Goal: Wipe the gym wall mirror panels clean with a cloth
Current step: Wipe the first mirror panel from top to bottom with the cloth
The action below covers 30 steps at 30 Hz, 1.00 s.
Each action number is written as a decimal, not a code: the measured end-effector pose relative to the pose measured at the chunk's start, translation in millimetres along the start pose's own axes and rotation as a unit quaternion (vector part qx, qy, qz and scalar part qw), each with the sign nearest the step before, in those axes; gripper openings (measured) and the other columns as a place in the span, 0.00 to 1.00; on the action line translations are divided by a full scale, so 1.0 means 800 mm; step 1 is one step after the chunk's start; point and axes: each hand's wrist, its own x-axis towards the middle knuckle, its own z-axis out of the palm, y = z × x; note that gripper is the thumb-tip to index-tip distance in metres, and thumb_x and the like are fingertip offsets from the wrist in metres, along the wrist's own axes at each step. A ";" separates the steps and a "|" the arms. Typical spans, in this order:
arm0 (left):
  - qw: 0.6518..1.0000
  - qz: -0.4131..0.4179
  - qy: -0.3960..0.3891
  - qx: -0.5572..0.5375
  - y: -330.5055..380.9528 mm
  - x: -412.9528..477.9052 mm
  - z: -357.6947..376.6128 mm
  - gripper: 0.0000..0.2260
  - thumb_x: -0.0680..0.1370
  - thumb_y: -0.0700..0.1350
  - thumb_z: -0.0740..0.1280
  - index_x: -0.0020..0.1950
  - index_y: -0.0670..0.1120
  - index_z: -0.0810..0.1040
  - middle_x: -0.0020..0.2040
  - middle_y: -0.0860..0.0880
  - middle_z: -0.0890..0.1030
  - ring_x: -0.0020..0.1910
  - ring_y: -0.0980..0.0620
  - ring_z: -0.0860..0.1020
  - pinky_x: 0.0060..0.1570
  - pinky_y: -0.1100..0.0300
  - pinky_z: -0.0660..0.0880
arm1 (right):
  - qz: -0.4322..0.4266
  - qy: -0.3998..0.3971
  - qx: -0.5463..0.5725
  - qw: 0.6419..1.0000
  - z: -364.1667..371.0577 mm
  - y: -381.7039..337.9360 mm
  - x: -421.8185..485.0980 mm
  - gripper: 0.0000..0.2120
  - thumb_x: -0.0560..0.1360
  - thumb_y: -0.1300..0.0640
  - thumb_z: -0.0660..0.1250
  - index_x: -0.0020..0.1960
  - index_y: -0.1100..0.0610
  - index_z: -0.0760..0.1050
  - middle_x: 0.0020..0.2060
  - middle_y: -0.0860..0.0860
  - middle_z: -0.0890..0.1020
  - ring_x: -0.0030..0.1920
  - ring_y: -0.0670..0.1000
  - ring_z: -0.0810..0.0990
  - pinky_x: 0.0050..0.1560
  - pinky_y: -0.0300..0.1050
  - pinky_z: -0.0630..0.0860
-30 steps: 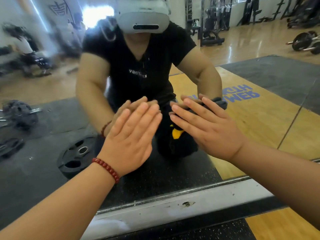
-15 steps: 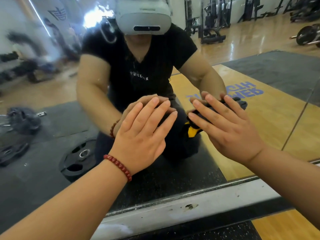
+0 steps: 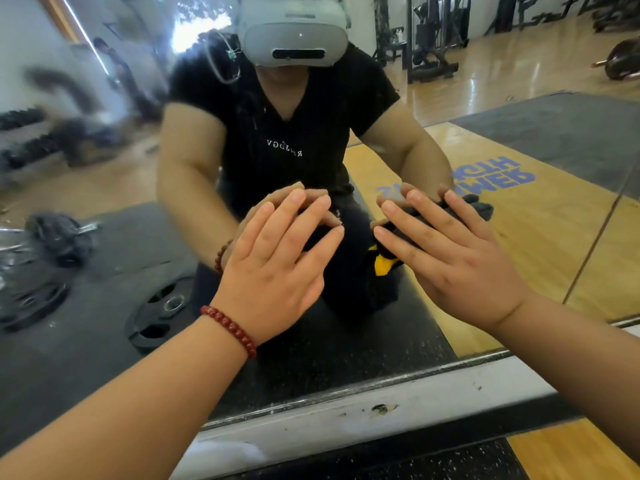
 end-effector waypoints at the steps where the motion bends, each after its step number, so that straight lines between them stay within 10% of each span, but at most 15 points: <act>1: 1.000 -0.003 -0.002 -0.001 0.001 -0.001 -0.001 0.23 0.79 0.47 0.64 0.74 0.48 0.68 0.76 0.43 0.62 0.76 0.41 0.59 0.76 0.46 0.53 | 0.000 0.000 -0.002 1.000 -0.001 0.000 0.001 0.22 0.83 0.62 0.55 0.76 0.55 0.66 0.76 0.54 0.65 0.76 0.58 0.62 0.75 0.60 0.59; 10: 1.000 -0.019 -0.006 -0.016 0.004 0.000 -0.004 0.23 0.78 0.47 0.64 0.74 0.48 0.70 0.76 0.43 0.61 0.76 0.42 0.59 0.76 0.46 0.54 | 0.031 0.061 -0.003 0.998 0.000 -0.022 0.021 0.19 0.82 0.56 0.64 0.73 0.55 0.71 0.73 0.56 0.68 0.74 0.60 0.66 0.73 0.62 0.62; 15: 1.000 0.004 -0.004 -0.008 -0.004 -0.001 -0.004 0.22 0.79 0.48 0.64 0.73 0.47 0.72 0.76 0.43 0.62 0.76 0.43 0.60 0.75 0.47 0.58 | 0.058 0.157 0.031 0.985 0.000 -0.034 0.060 0.15 0.77 0.60 0.70 0.63 0.53 0.81 0.56 0.53 0.82 0.58 0.55 0.76 0.60 0.55 0.69; 30: 0.997 0.049 0.028 0.053 -0.035 -0.019 0.008 0.26 0.80 0.53 0.63 0.76 0.45 0.68 0.76 0.43 0.63 0.75 0.43 0.62 0.74 0.48 0.57 | 0.018 0.139 0.002 0.990 0.003 -0.034 0.055 0.14 0.76 0.63 0.71 0.61 0.56 0.82 0.47 0.54 0.84 0.46 0.56 0.74 0.46 0.53 0.68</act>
